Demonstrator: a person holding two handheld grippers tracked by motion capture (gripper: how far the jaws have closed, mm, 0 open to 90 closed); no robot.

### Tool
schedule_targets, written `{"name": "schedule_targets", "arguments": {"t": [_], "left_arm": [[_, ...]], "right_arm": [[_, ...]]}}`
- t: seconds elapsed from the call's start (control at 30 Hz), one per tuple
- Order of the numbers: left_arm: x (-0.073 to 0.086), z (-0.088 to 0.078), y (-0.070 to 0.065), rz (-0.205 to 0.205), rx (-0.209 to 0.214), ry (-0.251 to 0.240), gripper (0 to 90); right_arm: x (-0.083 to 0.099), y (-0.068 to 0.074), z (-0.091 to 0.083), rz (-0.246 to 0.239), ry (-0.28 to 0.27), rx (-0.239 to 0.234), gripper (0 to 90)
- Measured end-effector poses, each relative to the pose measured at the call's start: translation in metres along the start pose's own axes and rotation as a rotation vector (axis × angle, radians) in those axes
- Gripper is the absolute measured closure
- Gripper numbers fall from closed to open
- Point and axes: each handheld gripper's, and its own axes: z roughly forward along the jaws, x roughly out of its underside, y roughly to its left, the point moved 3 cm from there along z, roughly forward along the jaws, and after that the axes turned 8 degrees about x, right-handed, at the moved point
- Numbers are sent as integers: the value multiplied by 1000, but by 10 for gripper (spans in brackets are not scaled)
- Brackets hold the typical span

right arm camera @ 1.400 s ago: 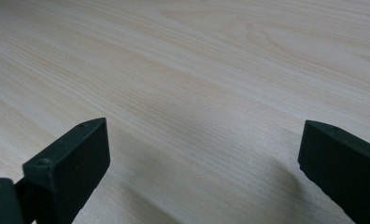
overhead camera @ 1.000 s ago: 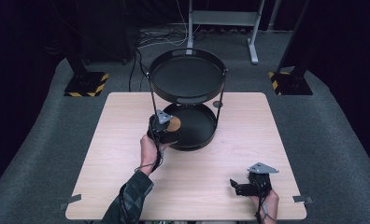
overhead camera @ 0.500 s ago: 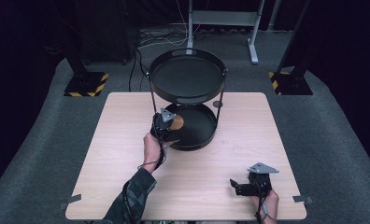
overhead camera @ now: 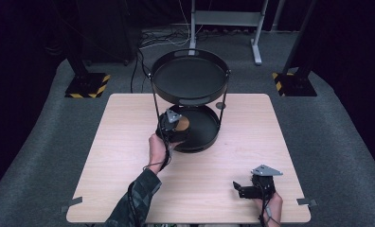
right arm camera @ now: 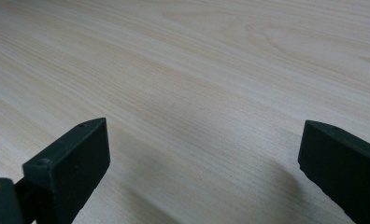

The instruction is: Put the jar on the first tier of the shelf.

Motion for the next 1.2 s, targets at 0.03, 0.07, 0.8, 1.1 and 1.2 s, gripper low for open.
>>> {"name": "schedule_targets", "arguments": {"t": [0.03, 0.07, 0.8, 1.1, 1.2], "left_arm": [[0, 1, 0, 0, -1, 0, 252], [0, 1, 0, 0, -1, -1, 252], [2, 16, 2, -16, -9, -7, 253], [2, 25, 0, -23, -12, -7, 252], [3, 28, 0, -26, -16, -6, 252]], "right_arm": [[0, 0, 0, 0, 0, 0, 15], [0, 0, 0, -1, 0, 0, 15], [0, 0, 0, -1, -1, 0, 15], [0, 0, 0, -1, 0, 0, 15], [0, 0, 0, -1, 0, -1, 15]]}}
